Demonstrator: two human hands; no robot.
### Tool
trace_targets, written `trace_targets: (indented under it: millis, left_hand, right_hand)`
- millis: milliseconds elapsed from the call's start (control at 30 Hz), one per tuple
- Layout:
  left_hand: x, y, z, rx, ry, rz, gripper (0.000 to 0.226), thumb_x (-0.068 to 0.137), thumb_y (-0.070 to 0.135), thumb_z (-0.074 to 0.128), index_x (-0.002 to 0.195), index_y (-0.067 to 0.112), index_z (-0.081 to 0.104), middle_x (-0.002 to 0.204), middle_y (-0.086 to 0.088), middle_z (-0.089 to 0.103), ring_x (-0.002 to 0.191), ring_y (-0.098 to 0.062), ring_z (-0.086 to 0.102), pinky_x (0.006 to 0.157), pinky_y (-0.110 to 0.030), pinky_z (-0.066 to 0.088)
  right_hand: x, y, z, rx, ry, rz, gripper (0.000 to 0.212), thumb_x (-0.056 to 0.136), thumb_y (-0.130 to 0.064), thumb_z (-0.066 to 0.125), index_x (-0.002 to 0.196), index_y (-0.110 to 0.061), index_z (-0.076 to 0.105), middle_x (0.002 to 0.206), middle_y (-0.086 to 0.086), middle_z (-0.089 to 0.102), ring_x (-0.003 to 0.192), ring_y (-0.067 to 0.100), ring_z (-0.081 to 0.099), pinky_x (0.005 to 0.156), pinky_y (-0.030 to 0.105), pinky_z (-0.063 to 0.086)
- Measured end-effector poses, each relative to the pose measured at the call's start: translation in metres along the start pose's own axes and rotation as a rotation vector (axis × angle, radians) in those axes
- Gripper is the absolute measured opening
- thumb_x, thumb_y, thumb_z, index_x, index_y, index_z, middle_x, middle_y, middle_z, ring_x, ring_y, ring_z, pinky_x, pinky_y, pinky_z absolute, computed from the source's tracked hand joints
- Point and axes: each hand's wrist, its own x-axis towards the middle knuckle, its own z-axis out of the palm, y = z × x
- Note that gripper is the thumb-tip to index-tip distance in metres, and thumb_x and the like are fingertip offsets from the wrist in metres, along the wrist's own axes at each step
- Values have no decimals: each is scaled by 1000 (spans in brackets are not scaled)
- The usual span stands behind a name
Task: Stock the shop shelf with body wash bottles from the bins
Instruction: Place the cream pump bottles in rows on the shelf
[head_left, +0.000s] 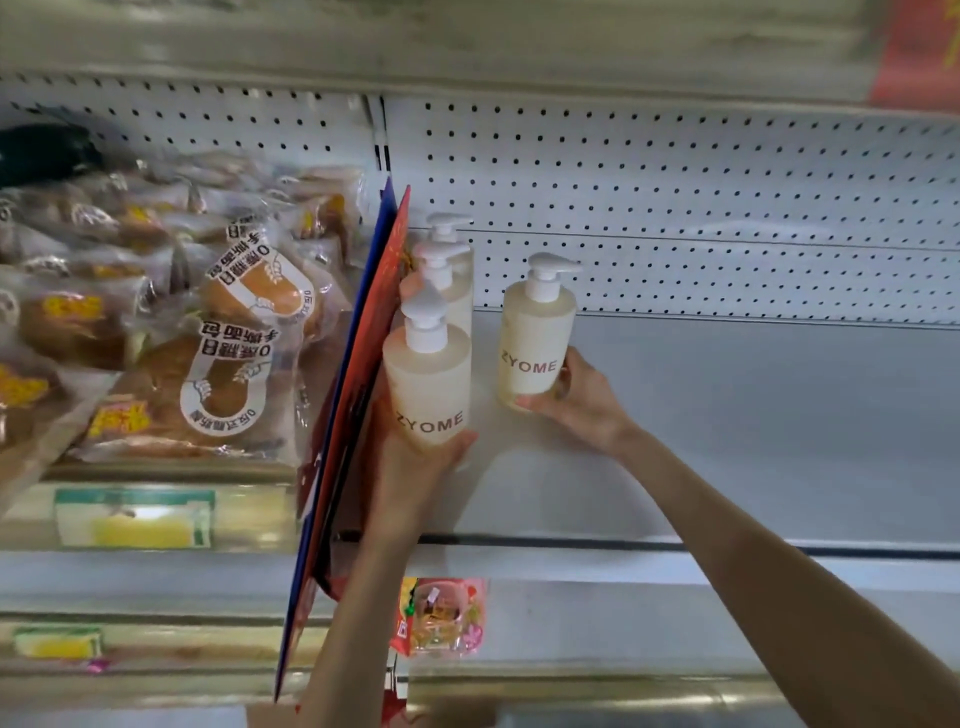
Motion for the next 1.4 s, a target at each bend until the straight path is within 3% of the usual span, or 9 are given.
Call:
trace_targets:
  millis: [100, 233, 500, 633, 967, 1067, 1200, 1333, 1400]
  left_hand:
    - [-1, 3, -1, -27, 18, 16, 88, 66, 10, 84, 141, 13, 38, 135, -3, 54, 123, -16, 51, 104, -34, 41]
    - [-2, 5, -1, -61, 18, 9, 85, 66, 7, 83, 139, 13, 40, 133, -5, 55, 122, -19, 53, 105, -40, 42]
    - [-2, 6, 0, -83, 1, -14, 66, 69, 3, 82, 117, 26, 44, 109, 5, 60, 97, -9, 59, 83, -21, 45]
    - [0, 1, 1, -86, -2, -29, 62, 68, 2, 82, 108, 32, 45, 97, 19, 58, 87, 13, 54, 70, -3, 44]
    - [0, 0, 1, -55, 8, -47, 59, 70, 2, 81, 107, 31, 45, 91, 23, 55, 72, 25, 54, 62, 2, 41]
    - [0, 1, 1, -21, 22, -33, 60, 69, 6, 82, 110, 29, 45, 94, 22, 56, 80, 15, 56, 67, -1, 43]
    - [-1, 6, 1, -32, 22, -31, 67, 70, 7, 82, 126, 21, 47, 105, 9, 58, 97, -9, 58, 85, -23, 44]
    - [-3, 7, 1, -12, 28, 23, 71, 70, 5, 81, 130, 16, 45, 118, 3, 56, 107, -10, 55, 92, -24, 41]
    - [-6, 9, 0, 0, 36, 66, 87, 69, 4, 82, 142, 11, 34, 130, 3, 51, 116, -8, 51, 97, -23, 39]
  right_hand:
    - [27, 0, 2, 3, -11, 1, 72, 74, -30, 80, 133, -17, 40, 118, -6, 55, 110, 11, 52, 92, 26, 42]
    - [59, 1, 7, -2, -15, 20, 72, 75, -29, 78, 134, -17, 39, 127, -1, 55, 115, 18, 51, 98, 34, 43]
    - [101, 4, 10, 49, -26, 34, 70, 75, -25, 79, 131, -13, 39, 128, 3, 55, 114, 22, 52, 100, 40, 43]
    - [114, 4, 10, 38, -17, 43, 64, 78, -22, 77, 128, -11, 39, 121, 1, 54, 105, 18, 51, 93, 33, 43]
    - [125, 8, 9, -15, -37, 56, 61, 80, -28, 74, 130, -13, 41, 122, 0, 56, 111, 18, 52, 90, 30, 41]
    - [122, 7, 13, -25, -2, 81, 58, 83, -31, 71, 130, -14, 43, 125, 1, 56, 111, 19, 52, 85, 29, 39]
    - [102, 3, 15, -72, 77, 110, 66, 88, -36, 64, 143, -16, 34, 138, 5, 50, 125, 25, 47, 92, 31, 39]
    - [53, -1, 7, -11, 99, 134, 68, 91, -32, 61, 147, -12, 28, 149, 8, 38, 136, 23, 37, 104, 32, 33]
    - [18, 1, -1, 12, 60, 114, 70, 91, -31, 62, 149, -14, 26, 149, 6, 39, 137, 17, 36, 106, 27, 31]
